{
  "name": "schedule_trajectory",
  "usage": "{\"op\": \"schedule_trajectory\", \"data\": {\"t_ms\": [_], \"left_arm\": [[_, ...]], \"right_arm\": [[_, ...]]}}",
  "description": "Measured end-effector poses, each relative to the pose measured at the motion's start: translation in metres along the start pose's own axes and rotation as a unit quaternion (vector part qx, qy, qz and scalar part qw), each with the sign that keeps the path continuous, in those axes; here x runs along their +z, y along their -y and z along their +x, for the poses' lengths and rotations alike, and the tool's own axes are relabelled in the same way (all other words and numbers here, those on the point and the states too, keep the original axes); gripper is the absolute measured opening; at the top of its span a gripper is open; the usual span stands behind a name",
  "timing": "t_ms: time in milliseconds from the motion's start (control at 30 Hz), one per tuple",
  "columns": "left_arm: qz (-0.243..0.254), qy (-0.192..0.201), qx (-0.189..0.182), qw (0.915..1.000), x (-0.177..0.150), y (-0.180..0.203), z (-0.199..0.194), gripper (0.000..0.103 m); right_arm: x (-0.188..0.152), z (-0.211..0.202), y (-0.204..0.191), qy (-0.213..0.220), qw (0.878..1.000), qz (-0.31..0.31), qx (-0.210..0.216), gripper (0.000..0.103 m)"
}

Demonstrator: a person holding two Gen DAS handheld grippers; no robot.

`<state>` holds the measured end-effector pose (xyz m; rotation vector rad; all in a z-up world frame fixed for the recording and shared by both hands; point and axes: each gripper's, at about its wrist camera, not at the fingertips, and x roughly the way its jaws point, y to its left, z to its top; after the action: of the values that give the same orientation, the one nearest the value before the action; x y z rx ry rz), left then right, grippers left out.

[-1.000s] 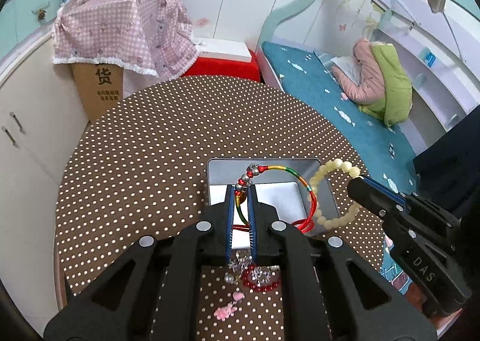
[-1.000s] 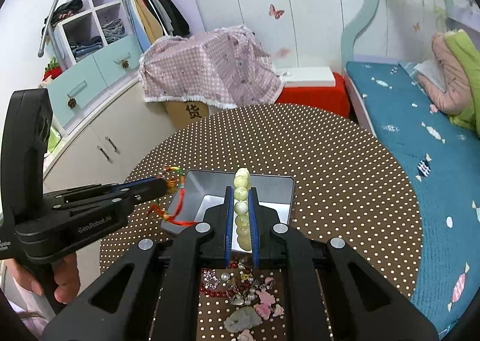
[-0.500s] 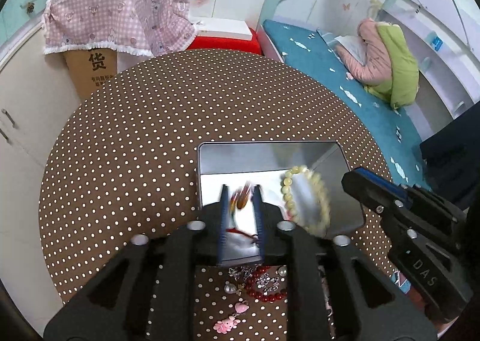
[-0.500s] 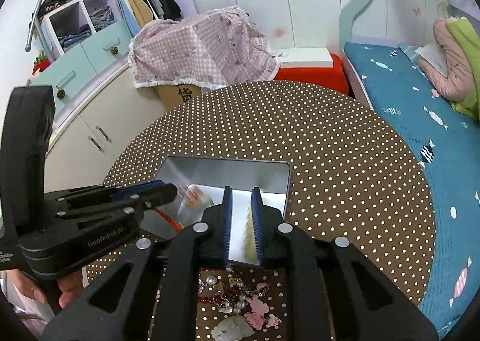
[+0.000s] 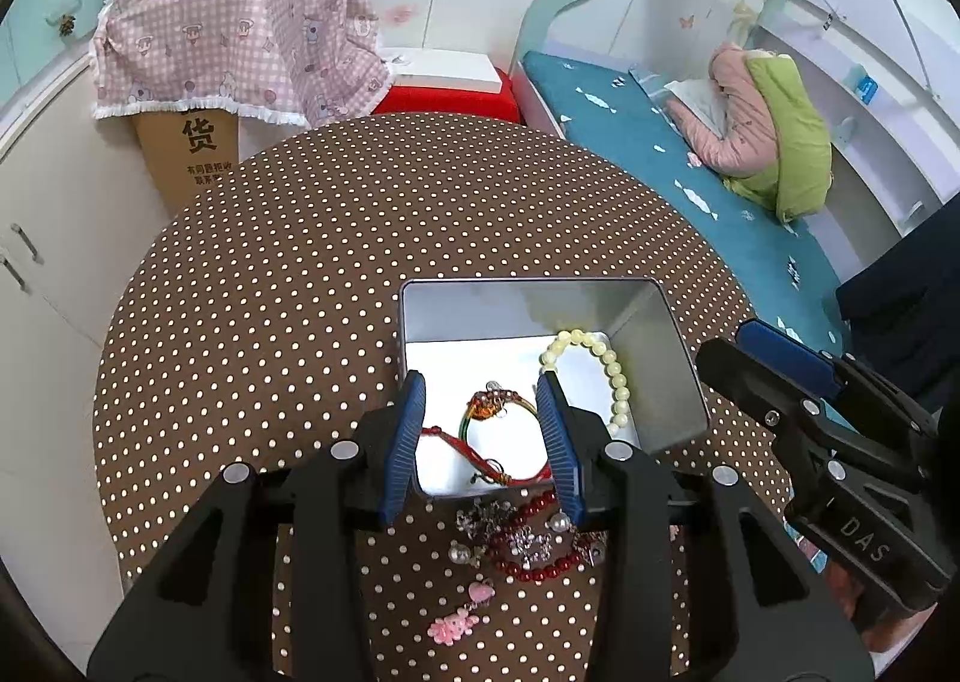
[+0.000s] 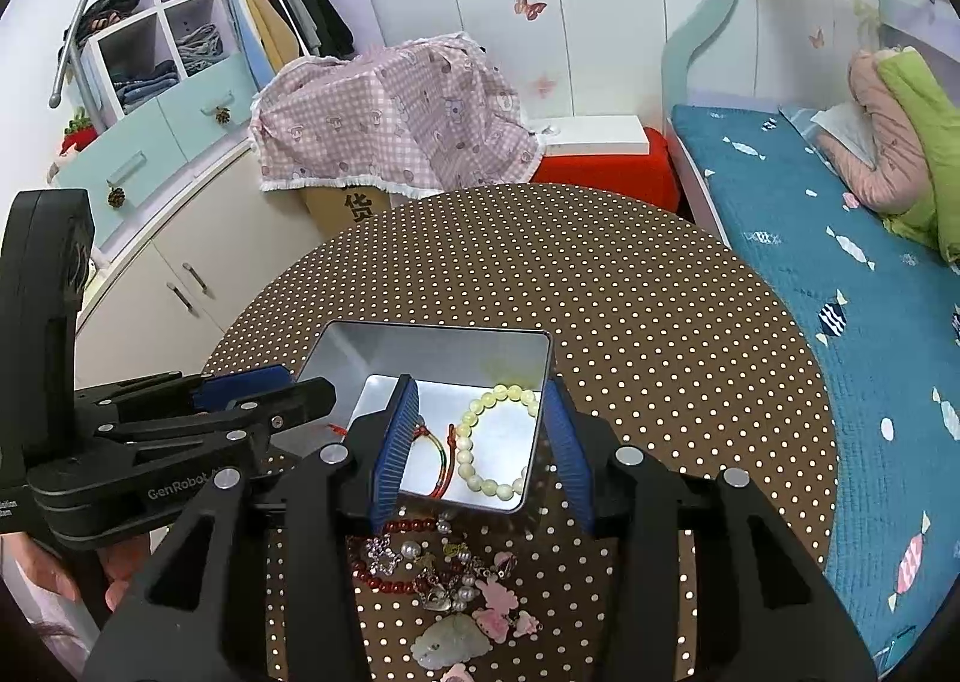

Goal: Organize jewelry
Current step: 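Withdraw both open grippers from the box back toward the jewelry pile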

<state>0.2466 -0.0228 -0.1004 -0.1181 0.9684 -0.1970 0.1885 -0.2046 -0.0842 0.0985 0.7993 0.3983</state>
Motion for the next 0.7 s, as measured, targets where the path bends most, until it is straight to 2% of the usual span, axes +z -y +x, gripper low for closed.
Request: {"op": "schedule_trajectory", "data": {"t_ms": [433, 467, 700], "left_arm": [[0.006, 0.010, 0.009, 0.9999, -0.032, 0.001, -0.036, 0.040], [0.006, 0.009, 0.010, 0.9999, -0.035, -0.001, -0.037, 0.042], [0.018, -0.022, 0.031, 0.9991, -0.068, -0.005, -0.034, 0.048]], "right_arm": [[-0.015, -0.020, -0.010, 0.007, 1.000, -0.005, -0.003, 0.042], [-0.018, -0.021, -0.011, 0.005, 1.000, -0.006, -0.005, 0.042], [-0.040, -0.019, -0.014, -0.018, 1.000, -0.009, -0.009, 0.044]]}}
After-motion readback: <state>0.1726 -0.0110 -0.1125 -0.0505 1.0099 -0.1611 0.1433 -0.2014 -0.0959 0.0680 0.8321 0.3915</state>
